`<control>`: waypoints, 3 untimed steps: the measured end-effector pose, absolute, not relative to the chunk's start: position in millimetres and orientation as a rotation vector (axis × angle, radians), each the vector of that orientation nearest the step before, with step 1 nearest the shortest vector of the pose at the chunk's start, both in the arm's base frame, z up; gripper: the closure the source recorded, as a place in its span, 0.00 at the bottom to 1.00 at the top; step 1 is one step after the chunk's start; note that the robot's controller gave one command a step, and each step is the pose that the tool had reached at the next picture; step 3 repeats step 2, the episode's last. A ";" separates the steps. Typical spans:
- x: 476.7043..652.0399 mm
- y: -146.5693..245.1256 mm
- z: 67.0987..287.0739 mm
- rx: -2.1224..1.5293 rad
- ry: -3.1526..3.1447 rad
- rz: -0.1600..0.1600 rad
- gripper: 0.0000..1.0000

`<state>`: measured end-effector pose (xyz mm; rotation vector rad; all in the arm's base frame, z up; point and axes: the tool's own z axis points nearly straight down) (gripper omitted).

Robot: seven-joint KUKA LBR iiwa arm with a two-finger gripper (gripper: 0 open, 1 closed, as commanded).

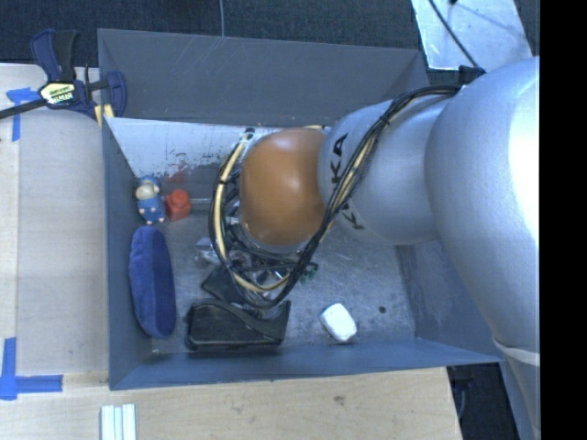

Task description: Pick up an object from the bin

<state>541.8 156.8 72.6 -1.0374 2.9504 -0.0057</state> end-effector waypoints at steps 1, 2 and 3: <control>541.8 157.1 72.8 -1.036 2.951 -0.004 1.00; 544.7 157.7 177.1 -1.032 2.954 -0.001 1.00; 544.7 157.7 177.1 -1.032 2.954 -0.001 1.00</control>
Offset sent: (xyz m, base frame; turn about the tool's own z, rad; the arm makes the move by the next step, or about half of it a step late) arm 0.0000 0.0000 0.0000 0.0000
